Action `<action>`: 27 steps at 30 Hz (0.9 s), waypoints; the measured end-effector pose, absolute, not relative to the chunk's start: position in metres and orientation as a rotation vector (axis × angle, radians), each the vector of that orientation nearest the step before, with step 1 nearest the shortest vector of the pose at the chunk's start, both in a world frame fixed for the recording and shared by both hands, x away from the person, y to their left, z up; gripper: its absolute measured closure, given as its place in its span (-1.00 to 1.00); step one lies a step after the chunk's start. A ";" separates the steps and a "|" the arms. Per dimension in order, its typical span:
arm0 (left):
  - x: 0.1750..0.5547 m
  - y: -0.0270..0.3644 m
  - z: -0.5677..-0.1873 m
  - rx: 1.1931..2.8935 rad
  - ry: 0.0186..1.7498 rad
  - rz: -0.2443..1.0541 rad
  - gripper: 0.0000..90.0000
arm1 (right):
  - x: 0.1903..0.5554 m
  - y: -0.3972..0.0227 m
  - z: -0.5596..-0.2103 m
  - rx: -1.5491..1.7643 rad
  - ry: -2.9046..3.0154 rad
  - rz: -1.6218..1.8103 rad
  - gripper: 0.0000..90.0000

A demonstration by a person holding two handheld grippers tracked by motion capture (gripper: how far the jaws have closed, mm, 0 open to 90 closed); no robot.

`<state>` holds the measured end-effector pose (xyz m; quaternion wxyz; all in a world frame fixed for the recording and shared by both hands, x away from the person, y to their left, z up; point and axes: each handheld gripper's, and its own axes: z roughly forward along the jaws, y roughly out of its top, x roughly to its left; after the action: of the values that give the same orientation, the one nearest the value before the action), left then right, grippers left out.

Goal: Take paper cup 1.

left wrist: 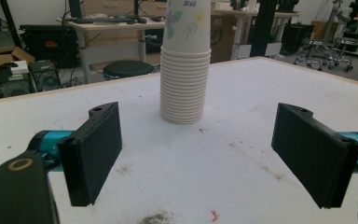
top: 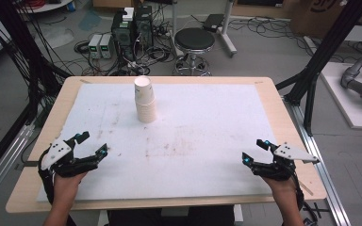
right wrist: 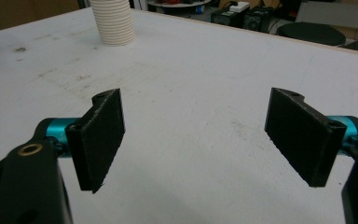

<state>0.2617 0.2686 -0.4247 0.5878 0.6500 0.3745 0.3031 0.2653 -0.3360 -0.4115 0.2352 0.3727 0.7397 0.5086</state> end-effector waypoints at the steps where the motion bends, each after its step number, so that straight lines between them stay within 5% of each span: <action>1: 0.262 0.268 -0.425 1.514 0.873 0.702 -0.64 | 0.265 -0.336 -0.411 1.027 2.028 1.398 -0.55; 27: 0.269 0.264 -0.427 1.522 0.875 0.681 -0.64 | 0.263 -0.338 -0.411 1.024 2.021 1.400 -0.55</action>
<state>0.2692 0.2643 -0.4268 0.5886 0.6534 0.3755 0.2924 0.2626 -0.3380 -0.4109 0.2369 0.3735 0.7372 0.5109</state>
